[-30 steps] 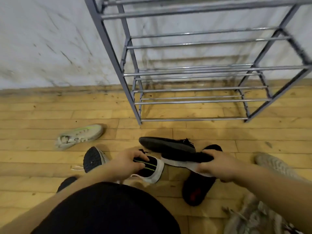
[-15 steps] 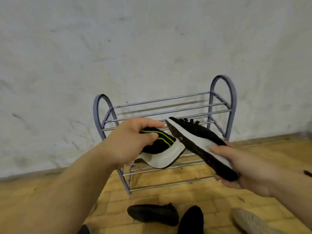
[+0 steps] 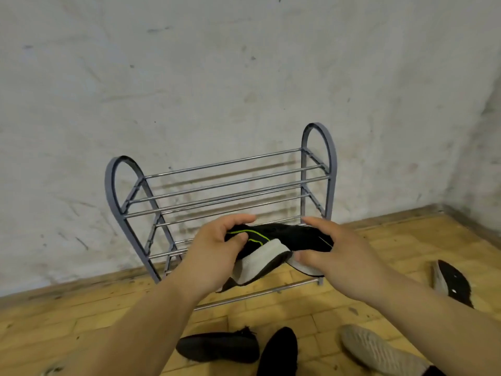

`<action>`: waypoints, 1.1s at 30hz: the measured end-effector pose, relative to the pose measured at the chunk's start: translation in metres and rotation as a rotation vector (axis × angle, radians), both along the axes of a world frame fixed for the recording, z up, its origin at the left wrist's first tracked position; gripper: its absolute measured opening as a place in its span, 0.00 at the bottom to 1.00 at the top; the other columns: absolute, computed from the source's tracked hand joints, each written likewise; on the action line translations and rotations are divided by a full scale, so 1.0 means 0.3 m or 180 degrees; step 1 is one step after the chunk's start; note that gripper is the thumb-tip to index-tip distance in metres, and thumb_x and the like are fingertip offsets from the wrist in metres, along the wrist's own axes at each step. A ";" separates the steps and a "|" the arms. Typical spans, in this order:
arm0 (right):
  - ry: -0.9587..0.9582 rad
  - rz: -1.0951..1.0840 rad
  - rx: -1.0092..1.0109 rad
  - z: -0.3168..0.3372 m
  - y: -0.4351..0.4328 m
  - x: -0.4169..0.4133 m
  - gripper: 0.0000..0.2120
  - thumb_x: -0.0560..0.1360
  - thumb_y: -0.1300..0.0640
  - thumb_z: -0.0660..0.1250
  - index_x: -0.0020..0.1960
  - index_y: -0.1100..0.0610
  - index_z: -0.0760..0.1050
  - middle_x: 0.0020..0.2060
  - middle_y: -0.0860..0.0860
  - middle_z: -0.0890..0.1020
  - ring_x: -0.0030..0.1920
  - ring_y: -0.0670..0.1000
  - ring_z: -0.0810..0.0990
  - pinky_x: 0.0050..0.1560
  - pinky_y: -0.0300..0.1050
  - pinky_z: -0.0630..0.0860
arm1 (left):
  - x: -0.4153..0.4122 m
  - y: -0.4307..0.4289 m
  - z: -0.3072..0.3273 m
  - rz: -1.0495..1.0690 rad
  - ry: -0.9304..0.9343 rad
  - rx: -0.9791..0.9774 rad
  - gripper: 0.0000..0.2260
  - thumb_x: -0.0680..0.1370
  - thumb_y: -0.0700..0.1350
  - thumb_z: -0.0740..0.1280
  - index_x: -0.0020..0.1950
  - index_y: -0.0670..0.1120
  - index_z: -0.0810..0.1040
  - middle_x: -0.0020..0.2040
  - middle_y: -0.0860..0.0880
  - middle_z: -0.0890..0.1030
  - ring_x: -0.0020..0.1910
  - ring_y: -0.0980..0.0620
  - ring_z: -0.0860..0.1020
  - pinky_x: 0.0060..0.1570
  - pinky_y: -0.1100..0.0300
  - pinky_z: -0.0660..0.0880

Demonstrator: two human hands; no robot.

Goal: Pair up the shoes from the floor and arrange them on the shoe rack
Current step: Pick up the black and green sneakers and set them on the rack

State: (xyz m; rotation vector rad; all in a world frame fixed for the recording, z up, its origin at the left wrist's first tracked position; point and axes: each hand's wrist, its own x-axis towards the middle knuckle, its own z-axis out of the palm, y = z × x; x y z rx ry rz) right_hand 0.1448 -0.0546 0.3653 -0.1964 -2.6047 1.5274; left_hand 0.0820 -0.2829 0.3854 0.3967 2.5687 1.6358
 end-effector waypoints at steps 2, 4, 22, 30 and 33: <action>-0.0035 -0.0015 -0.0015 -0.002 0.000 -0.016 0.31 0.73 0.47 0.78 0.73 0.38 0.72 0.59 0.37 0.78 0.54 0.35 0.76 0.46 0.28 0.69 | -0.008 -0.002 0.008 0.0089 0.0116 -0.0047 0.17 0.84 0.39 0.65 0.59 0.62 0.83 0.53 0.60 0.84 0.47 0.65 0.82 0.41 0.74 0.73; 0.0005 -0.0084 -0.0039 -0.004 0.009 -0.038 0.29 0.74 0.46 0.77 0.72 0.39 0.73 0.60 0.40 0.78 0.54 0.36 0.76 0.46 0.29 0.69 | -0.017 -0.005 0.023 0.0204 0.0196 0.0085 0.19 0.84 0.37 0.64 0.56 0.63 0.82 0.54 0.62 0.83 0.51 0.67 0.81 0.44 0.75 0.75; 0.0580 -0.0323 -0.0760 0.085 0.102 -0.217 0.18 0.70 0.52 0.80 0.58 0.39 0.84 0.54 0.40 0.84 0.55 0.43 0.81 0.49 0.40 0.74 | -0.055 -0.009 0.163 0.1481 0.1540 0.0801 0.18 0.85 0.39 0.62 0.58 0.64 0.77 0.59 0.59 0.80 0.59 0.60 0.79 0.60 0.61 0.78; 0.1062 -0.0630 -0.0989 0.024 -0.007 -0.336 0.18 0.75 0.50 0.77 0.61 0.36 0.78 0.53 0.36 0.81 0.53 0.38 0.79 0.48 0.36 0.75 | -0.269 0.011 0.106 0.1229 0.2789 -0.0219 0.15 0.82 0.34 0.62 0.66 0.44 0.78 0.53 0.55 0.74 0.53 0.61 0.74 0.57 0.71 0.69; 0.1031 -0.0844 -0.0969 -0.036 -0.039 -0.398 0.21 0.76 0.48 0.76 0.67 0.40 0.76 0.56 0.38 0.80 0.56 0.40 0.79 0.50 0.38 0.76 | -0.373 0.039 0.022 0.0970 0.2900 -0.0748 0.15 0.80 0.33 0.62 0.64 0.42 0.79 0.54 0.47 0.78 0.53 0.48 0.76 0.58 0.58 0.72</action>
